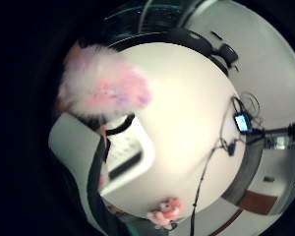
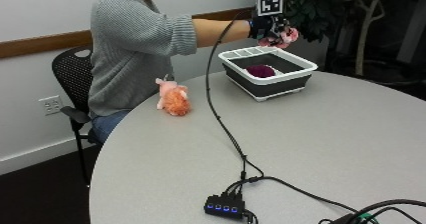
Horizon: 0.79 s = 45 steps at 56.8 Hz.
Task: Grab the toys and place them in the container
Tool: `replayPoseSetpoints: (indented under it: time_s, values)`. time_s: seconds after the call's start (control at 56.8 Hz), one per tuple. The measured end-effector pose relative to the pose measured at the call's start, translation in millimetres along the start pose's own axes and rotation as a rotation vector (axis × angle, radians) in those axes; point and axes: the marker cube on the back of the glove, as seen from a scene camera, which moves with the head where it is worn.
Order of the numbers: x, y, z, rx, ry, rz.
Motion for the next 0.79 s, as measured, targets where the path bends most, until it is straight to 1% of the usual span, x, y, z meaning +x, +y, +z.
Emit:
replayPoseSetpoints:
  time_s: [0.088,0.123,0.176,0.264,0.299,0.352,0.37,0.423,0.458,0.493,0.617,0.74,0.793]
  values:
    - [-46.9,-13.4,15.8,-0.021,0.002,-0.084]
    - [-57.6,-17.9,20.9,-0.027,0.024,-0.068]
    - [-65.4,-23.7,29.5,-0.029,0.099,-0.002]
    - [-76.9,-19.8,41.6,-0.055,0.011,-0.116]
    - [-67.4,-17.8,49.8,-0.073,0.073,-0.08]
    - [-46.8,-17.1,66.5,-0.105,0.253,0.095]
    - [-45.7,-14.8,72.6,-0.132,0.267,0.098]
    - [-62.6,-2.8,93.6,-0.268,0.158,-0.043]
    - [-68.1,4.8,104.6,-0.35,0.107,-0.08]
    - [-66.8,11.0,109.6,-0.389,0.08,-0.093]
    - [-65.7,22.1,110.4,-0.373,0.071,-0.089]
    - [-55.3,34.8,95.4,-0.363,0.053,-0.114]
    - [-53.2,41.7,89.0,-0.355,0.05,-0.098]
